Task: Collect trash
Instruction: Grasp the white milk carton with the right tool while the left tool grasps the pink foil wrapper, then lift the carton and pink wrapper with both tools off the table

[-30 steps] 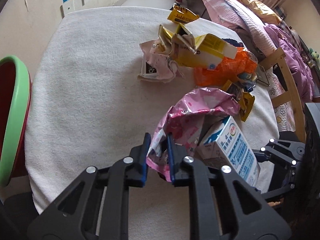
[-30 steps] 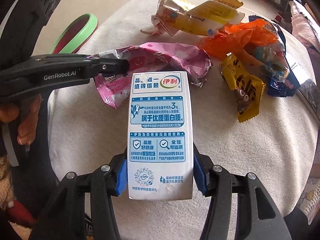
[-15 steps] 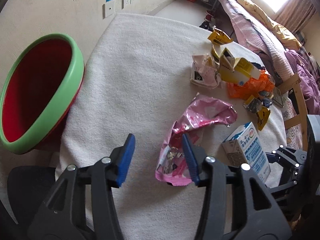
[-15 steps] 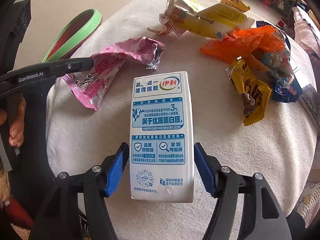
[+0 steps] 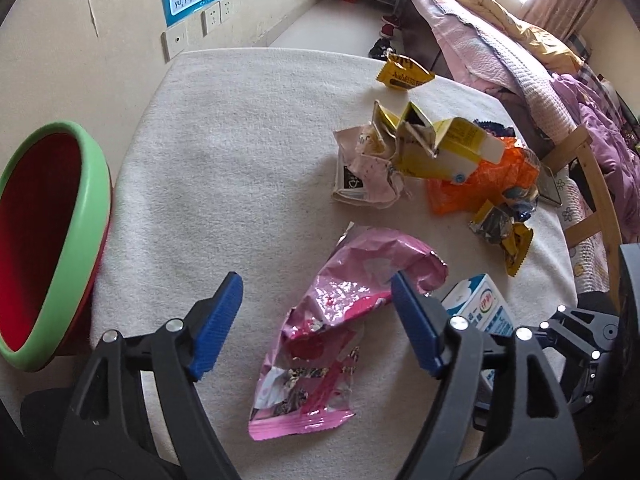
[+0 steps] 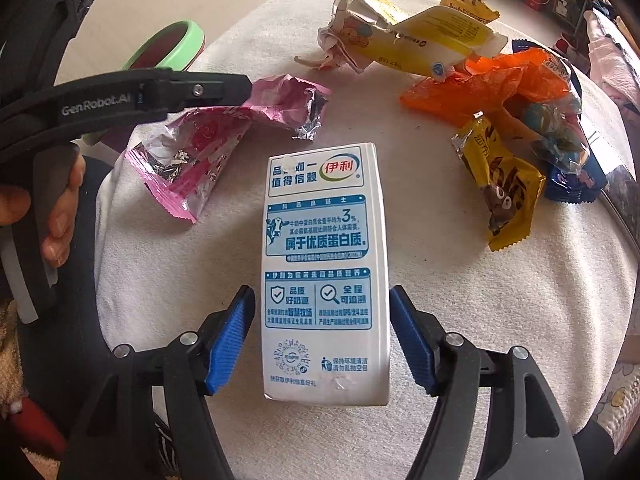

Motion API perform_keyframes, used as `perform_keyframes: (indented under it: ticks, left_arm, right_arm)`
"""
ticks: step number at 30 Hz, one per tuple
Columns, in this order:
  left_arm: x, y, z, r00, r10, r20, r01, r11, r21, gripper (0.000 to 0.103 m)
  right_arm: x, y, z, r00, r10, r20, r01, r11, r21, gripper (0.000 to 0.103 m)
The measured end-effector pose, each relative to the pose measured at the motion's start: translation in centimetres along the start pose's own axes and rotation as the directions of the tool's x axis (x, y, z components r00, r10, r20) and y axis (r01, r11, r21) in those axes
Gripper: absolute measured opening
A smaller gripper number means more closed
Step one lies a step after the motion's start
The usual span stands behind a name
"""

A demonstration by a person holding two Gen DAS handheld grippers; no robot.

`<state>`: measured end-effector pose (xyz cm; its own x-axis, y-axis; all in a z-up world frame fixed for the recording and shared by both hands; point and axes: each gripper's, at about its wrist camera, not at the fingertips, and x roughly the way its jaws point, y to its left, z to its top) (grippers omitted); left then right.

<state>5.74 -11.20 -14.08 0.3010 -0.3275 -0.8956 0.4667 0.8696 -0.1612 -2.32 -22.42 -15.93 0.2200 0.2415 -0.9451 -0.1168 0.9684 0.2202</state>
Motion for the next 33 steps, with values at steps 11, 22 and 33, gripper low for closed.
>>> perform_keyframes:
  ticks: [11,22,33]
  left_arm:
    - [1.8,-0.7,-1.2,0.997,-0.015,-0.08,0.017,0.999,0.028,0.053]
    - [-0.8,2.4,-1.7,0.999,-0.015,-0.039,0.011,0.994,-0.106,0.038]
    - [-3.6,4.0,-2.8,1.0,0.027,0.015,-0.025,0.988,-0.153,0.038]
  right_arm:
    - [0.2,0.8,0.0,1.0,0.004,0.001,-0.004,1.0,-0.007,0.075]
    - [-0.5,-0.5,0.4,0.999,0.001,0.035,-0.003,0.999,0.047,0.057]
    - [-1.0,0.9,1.4,0.998,0.022,0.065,-0.023,0.999,0.024,0.056]
